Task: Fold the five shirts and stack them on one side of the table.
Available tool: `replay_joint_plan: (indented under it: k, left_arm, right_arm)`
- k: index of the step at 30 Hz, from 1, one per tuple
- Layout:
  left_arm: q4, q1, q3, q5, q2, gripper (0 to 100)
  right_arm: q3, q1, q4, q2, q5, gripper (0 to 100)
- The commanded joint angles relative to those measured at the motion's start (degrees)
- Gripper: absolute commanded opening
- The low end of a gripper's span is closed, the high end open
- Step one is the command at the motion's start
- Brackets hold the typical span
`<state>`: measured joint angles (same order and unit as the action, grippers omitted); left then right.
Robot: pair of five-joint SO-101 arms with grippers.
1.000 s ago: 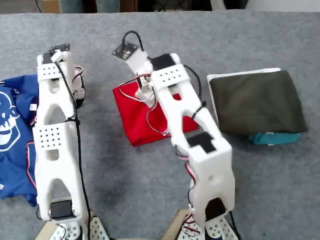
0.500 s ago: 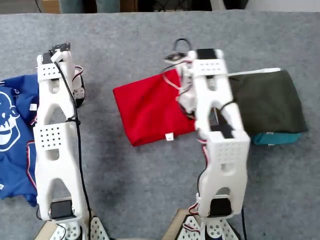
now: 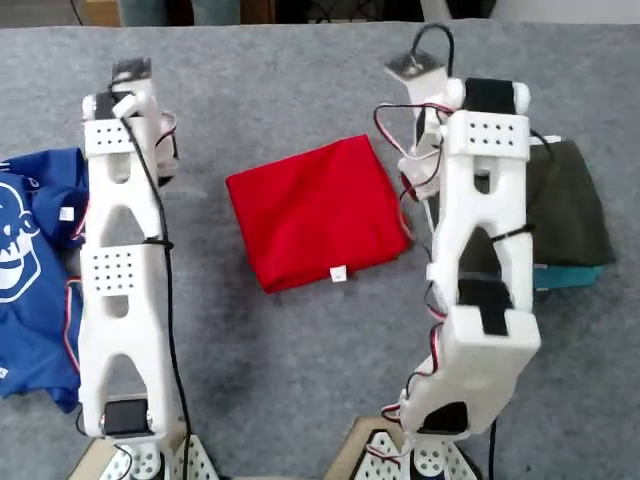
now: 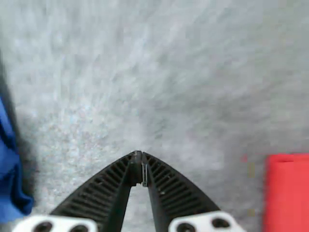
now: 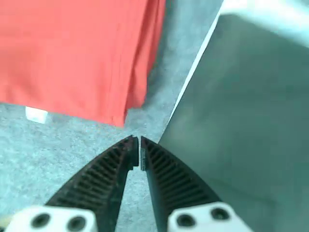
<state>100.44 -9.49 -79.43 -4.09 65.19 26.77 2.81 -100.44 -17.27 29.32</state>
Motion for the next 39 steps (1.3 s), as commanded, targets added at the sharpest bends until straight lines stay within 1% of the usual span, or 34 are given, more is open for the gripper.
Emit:
replay_joint_plan:
  k: [1,3,5,7,9,12,16,19,23,29,34,36,39]
  left_arm:
    - [0.70,8.66,-6.46,-3.34,-6.77,3]
    - [0.70,12.26,-6.29,-3.52,-10.37,3]
    - [0.44,13.76,-3.30,-3.87,-10.64,3]
    - [-0.44,14.90,-0.40,-4.04,-9.41,3]
    - [-1.85,15.96,2.15,-4.84,-7.21,3]
    - [-2.64,16.40,3.91,-9.14,-2.37,3]
    - [-4.04,16.92,1.98,-10.46,4.66,3]
    - [-3.69,17.89,-1.89,-10.02,7.65,3]
    - [-1.76,17.71,-7.96,-10.02,9.32,3]
    - [0.44,17.63,-14.11,-10.02,9.67,3]
    - [0.44,15.69,-16.04,-10.02,8.53,3]
    - [0.44,14.46,-15.87,-10.29,7.03,3]
    - [0.44,11.91,-15.87,-10.46,5.54,3]
  right_arm:
    - [0.57,-3.43,-0.53,4.44,0.35,1.5]
    - [-2.51,-5.98,-0.44,4.44,0.26,1.5]
    - [-6.99,-7.30,1.14,4.35,-1.41,1.5]
    - [-13.14,-7.38,5.36,4.44,-3.16,1.5]
    - [-20.00,-7.30,10.46,4.44,-3.34,1.5]
    - [-30.81,-7.30,19.34,4.44,-3.69,1.5]
    - [-39.60,-5.36,30.07,4.79,-3.69,1.5]
    - [-39.87,-3.87,32.44,4.53,-3.34,1.5]
    - [-39.60,-3.69,31.82,4.97,-3.25,1.5]
    - [-33.19,-1.76,18.37,6.46,-3.25,1.5]
    - [-33.36,-1.67,12.66,16.75,-3.25,1.5]
    - [-35.30,-1.85,12.04,21.49,-3.43,1.5]
    - [-39.60,-2.46,15.74,26.33,-3.60,1.5]
